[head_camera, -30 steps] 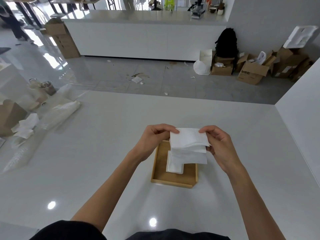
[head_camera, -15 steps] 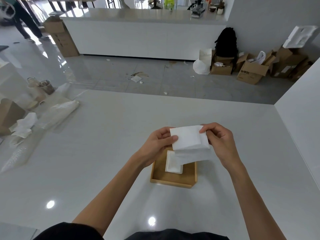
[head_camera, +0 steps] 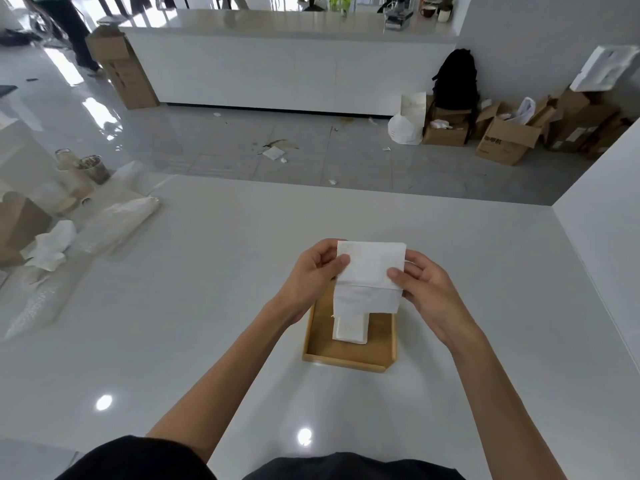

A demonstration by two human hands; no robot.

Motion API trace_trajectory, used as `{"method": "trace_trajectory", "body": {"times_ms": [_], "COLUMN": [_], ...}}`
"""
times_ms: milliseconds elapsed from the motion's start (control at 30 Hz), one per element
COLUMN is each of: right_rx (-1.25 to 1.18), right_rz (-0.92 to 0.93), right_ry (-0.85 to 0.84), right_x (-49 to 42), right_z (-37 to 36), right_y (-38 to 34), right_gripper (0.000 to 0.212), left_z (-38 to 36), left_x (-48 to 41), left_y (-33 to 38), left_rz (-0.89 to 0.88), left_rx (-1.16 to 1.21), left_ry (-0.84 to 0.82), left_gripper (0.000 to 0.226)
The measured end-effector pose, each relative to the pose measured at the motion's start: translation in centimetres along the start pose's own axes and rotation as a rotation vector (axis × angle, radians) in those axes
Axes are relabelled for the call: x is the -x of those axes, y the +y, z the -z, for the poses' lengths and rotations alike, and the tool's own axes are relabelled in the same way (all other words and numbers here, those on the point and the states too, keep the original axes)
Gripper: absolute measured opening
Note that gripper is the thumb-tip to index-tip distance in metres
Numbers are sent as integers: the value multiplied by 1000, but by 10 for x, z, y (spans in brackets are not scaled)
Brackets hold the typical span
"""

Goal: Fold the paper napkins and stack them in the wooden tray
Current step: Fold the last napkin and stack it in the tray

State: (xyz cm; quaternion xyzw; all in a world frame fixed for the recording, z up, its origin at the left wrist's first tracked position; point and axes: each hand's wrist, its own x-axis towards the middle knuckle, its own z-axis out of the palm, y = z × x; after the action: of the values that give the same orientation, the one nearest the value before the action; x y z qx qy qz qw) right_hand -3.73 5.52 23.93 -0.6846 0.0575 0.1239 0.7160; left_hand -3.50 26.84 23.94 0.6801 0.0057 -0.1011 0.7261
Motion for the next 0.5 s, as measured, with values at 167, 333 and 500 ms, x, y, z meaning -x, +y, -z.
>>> {"method": "trace_trajectory", "body": {"times_ms": [167, 333, 500], "right_rx": [5, 48, 23], "right_rz": [48, -13, -21], "right_ry": [57, 2, 17], "right_x": [-1, 0, 0], "right_z": [1, 3, 4], "right_y": [-6, -3, 1], "right_gripper": [26, 31, 27], "left_z": [-1, -1, -1], "left_x": [2, 1, 1], "left_y": [-3, -2, 5], "left_rz": [72, 61, 77], "left_rx": [31, -20, -120], "left_ry": [-68, -17, -53], "left_gripper": [30, 24, 16]}}
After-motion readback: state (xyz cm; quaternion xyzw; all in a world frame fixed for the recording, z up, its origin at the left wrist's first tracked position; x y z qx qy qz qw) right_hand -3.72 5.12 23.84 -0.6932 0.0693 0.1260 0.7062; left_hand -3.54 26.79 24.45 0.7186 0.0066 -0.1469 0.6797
